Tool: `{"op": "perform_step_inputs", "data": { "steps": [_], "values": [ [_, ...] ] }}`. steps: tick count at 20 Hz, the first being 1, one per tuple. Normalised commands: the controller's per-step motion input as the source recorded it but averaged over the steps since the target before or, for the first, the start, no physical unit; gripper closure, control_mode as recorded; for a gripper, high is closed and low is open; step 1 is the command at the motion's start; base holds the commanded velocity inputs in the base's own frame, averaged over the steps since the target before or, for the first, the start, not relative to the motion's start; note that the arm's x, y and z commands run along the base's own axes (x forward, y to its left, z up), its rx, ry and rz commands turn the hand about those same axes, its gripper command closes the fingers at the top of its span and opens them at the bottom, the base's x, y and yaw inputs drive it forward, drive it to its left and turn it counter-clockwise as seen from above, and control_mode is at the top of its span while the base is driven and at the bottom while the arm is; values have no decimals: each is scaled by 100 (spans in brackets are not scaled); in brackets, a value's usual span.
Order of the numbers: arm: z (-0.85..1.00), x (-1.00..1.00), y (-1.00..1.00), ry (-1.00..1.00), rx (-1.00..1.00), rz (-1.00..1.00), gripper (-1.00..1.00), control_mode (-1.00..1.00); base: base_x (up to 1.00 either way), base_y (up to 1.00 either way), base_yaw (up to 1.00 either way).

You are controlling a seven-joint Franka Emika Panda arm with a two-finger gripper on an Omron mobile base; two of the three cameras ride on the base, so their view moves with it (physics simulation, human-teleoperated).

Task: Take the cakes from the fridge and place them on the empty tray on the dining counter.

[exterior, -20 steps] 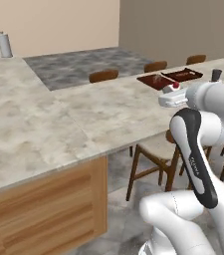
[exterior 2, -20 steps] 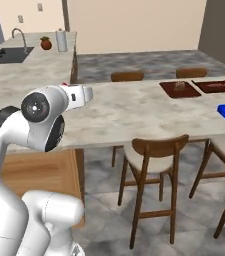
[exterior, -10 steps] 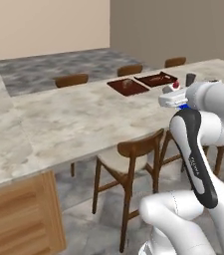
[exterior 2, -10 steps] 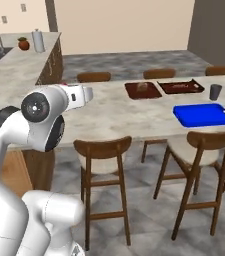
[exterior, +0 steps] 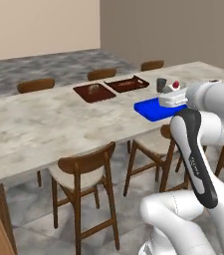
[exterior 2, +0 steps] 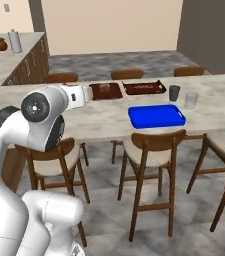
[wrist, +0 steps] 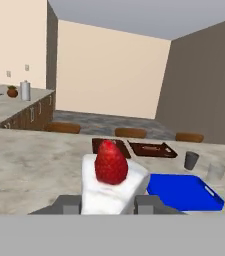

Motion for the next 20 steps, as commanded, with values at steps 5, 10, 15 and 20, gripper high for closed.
{"op": "perform_step_inputs", "data": {
  "steps": [5,10,15,20],
  "values": [
    [0,0,0,0,0,0,100,100,0,-100,0],
    [0,0,0,0,0,0,100,100,0,-100,0],
    [0,0,0,0,0,0,100,100,0,-100,0],
    [0,0,0,0,0,0,100,100,2,-89,4]
  ]
}}
